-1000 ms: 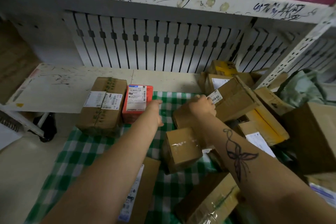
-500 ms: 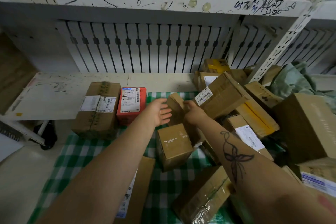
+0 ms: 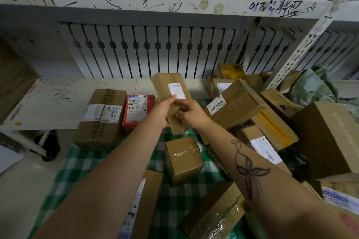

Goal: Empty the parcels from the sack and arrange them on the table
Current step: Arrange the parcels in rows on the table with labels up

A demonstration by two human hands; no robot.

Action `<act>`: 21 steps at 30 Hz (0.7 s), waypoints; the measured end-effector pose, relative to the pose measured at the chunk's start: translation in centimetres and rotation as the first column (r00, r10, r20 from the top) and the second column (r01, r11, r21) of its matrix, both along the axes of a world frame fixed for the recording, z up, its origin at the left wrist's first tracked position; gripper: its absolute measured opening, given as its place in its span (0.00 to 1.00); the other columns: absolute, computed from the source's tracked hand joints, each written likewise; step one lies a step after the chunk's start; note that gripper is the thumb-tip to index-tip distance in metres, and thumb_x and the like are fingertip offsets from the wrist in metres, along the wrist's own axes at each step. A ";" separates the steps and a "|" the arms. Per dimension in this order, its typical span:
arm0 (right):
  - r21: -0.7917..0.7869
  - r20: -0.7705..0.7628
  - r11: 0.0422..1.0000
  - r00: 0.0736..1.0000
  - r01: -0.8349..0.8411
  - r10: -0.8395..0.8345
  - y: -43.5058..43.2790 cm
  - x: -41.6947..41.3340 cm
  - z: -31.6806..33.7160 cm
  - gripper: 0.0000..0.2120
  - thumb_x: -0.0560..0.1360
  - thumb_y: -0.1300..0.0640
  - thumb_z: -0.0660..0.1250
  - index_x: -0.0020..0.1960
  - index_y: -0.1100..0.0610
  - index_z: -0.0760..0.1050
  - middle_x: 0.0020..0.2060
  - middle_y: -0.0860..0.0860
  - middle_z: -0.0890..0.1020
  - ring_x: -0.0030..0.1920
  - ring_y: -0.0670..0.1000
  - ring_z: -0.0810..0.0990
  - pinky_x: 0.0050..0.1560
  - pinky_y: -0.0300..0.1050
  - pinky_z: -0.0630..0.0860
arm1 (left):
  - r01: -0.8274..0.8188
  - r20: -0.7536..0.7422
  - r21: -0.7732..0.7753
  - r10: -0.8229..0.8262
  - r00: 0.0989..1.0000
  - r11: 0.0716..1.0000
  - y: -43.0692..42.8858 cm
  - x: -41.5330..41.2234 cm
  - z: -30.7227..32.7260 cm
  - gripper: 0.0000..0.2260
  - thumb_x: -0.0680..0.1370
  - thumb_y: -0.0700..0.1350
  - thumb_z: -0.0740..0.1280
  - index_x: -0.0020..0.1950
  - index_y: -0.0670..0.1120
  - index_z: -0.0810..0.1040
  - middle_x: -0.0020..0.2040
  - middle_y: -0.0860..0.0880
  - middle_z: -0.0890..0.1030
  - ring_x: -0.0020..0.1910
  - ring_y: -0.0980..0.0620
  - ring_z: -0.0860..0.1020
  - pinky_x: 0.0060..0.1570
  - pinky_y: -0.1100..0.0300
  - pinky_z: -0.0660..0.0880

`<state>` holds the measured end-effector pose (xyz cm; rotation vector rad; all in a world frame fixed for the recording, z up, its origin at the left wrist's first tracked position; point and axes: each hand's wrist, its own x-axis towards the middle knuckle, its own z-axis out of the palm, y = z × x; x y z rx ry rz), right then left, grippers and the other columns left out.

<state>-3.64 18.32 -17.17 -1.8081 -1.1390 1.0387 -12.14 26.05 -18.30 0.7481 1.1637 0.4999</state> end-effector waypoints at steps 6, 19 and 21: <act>-0.228 0.241 0.915 0.930 0.332 -0.277 0.8 1.5 -1.8 0.32 0.73 0.48 0.67 0.72 0.53 0.59 0.68 0.56 0.67 0.68 0.60 0.68 0.68 0.59 0.68 | -0.142 0.041 0.014 0.141 0.989 0.990 1.6 -1.1 -0.3 0.15 0.79 0.50 0.62 0.65 0.48 0.68 0.55 0.45 0.81 0.49 0.43 0.80 0.51 0.43 0.77; -0.475 -0.138 0.799 0.865 0.369 -0.482 1.6 2.4 -4.2 0.30 0.76 0.57 0.67 0.71 0.59 0.54 0.67 0.60 0.69 0.66 0.62 0.70 0.63 0.63 0.69 | 0.318 -0.437 -0.069 -0.315 0.842 0.946 0.4 -2.0 -2.7 0.15 0.78 0.46 0.64 0.64 0.45 0.70 0.61 0.43 0.76 0.61 0.40 0.74 0.53 0.46 0.73; -0.498 -0.164 0.790 0.856 0.357 -0.490 1.8 1.9 -4.8 0.29 0.77 0.57 0.66 0.71 0.59 0.54 0.66 0.60 0.69 0.66 0.63 0.70 0.64 0.65 0.69 | 0.320 -0.445 -0.085 -0.324 0.835 0.943 0.1 -2.2 -3.6 0.16 0.77 0.42 0.65 0.65 0.47 0.69 0.61 0.44 0.76 0.57 0.41 0.75 0.53 0.47 0.75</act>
